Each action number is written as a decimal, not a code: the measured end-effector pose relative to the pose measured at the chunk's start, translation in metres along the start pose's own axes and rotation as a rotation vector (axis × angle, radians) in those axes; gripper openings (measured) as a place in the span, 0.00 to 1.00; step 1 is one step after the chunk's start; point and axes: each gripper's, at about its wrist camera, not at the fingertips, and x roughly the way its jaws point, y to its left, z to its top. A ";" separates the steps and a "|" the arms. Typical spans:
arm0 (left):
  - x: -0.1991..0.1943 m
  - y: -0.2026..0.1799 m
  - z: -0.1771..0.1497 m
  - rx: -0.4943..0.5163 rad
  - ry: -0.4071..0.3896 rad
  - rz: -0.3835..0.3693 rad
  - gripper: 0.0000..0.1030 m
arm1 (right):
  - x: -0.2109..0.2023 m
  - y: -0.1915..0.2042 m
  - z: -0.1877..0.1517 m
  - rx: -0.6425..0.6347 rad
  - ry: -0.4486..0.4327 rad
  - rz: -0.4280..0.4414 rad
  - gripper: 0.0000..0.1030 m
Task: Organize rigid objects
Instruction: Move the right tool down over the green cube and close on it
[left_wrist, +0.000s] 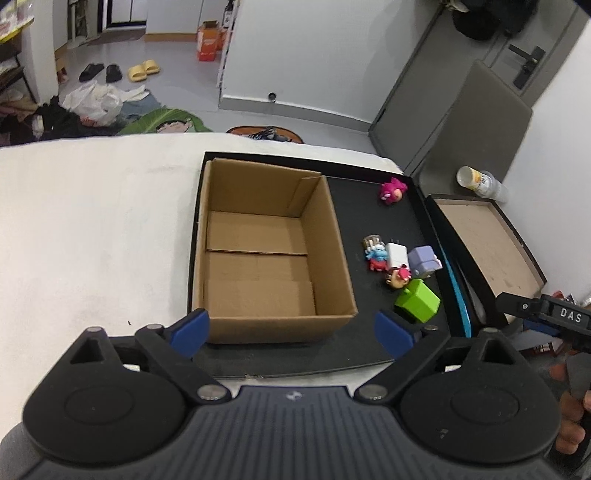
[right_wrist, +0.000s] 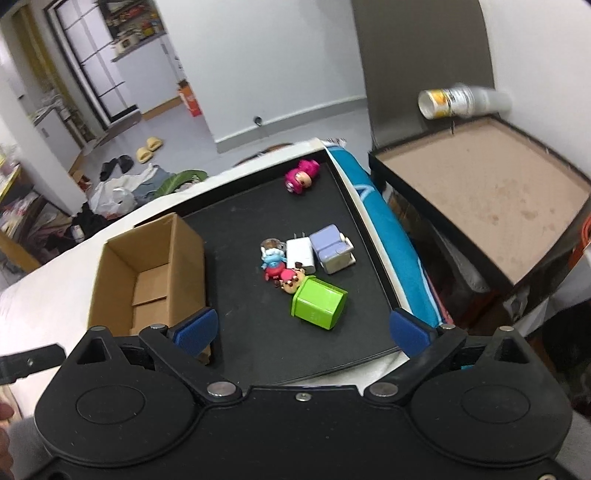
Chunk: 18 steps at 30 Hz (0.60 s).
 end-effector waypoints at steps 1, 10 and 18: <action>0.004 0.004 0.001 -0.012 0.009 -0.004 0.90 | 0.006 -0.002 0.001 0.028 0.008 -0.009 0.96; 0.028 0.030 0.015 -0.068 0.055 0.012 0.74 | 0.046 -0.007 0.009 0.106 0.042 -0.028 0.90; 0.052 0.052 0.019 -0.127 0.121 0.033 0.51 | 0.083 -0.012 0.015 0.142 0.044 -0.097 0.88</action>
